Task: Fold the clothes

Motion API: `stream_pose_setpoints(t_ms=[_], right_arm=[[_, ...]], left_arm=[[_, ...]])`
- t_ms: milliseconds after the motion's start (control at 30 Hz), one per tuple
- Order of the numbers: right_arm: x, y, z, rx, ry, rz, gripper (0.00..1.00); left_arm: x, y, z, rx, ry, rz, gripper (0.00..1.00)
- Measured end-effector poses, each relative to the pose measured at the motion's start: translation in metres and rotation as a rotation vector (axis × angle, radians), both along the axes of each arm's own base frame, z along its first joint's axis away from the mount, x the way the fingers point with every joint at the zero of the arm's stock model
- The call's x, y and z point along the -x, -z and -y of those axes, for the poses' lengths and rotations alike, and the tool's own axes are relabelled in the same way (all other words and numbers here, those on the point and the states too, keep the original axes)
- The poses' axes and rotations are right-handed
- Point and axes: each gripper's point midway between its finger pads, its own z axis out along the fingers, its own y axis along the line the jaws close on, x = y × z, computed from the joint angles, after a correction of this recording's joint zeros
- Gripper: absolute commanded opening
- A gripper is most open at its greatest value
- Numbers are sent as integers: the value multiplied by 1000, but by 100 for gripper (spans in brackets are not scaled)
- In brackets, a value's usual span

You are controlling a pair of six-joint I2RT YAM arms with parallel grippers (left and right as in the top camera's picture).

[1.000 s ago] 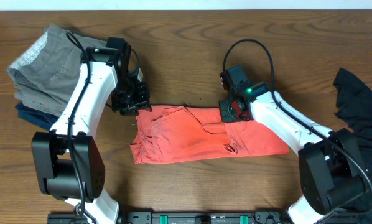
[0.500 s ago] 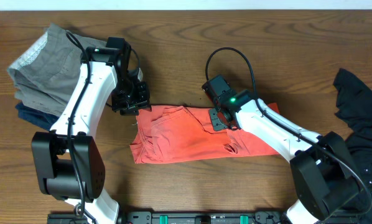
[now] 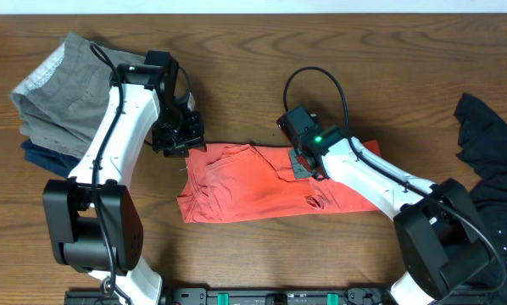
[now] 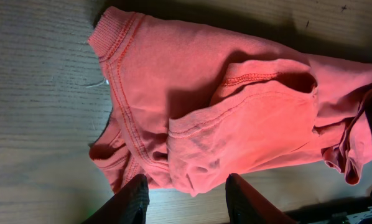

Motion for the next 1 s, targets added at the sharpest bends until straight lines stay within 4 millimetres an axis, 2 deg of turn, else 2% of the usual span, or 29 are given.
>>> stream_pose_setpoints(t_ms=[67,167,433,600,667,767,800,933,1000], right_arm=[[2,3,2,6,0,-4,21],[3,4,3,8,0,-3,1],[-8,1,-3,-17,5,40,1],[-19,-11,-11,-41,6,75,1],[-23,-15,-14,-49,5,87,6],[-23,-16,-15,-57,9,83,45],[-22,-15,-15,-59,10,79,54],[-13,-12,-13,-52,-2,36,58],[-6,-11,-10,-41,-4,9,59]], left_arm=[[0,0,0,0,0,0,42],[0,0,0,0,0,-1,43],[0,0,0,0,0,-1,42],[0,0,0,0,0,-1,43],[0,0,0,0,0,-1,42],[0,0,0,0,0,-1,42],[0,0,0,0,0,-1,43],[1,0,0,0,0,-3,44],[2,0,0,-1,1,-7,49]])
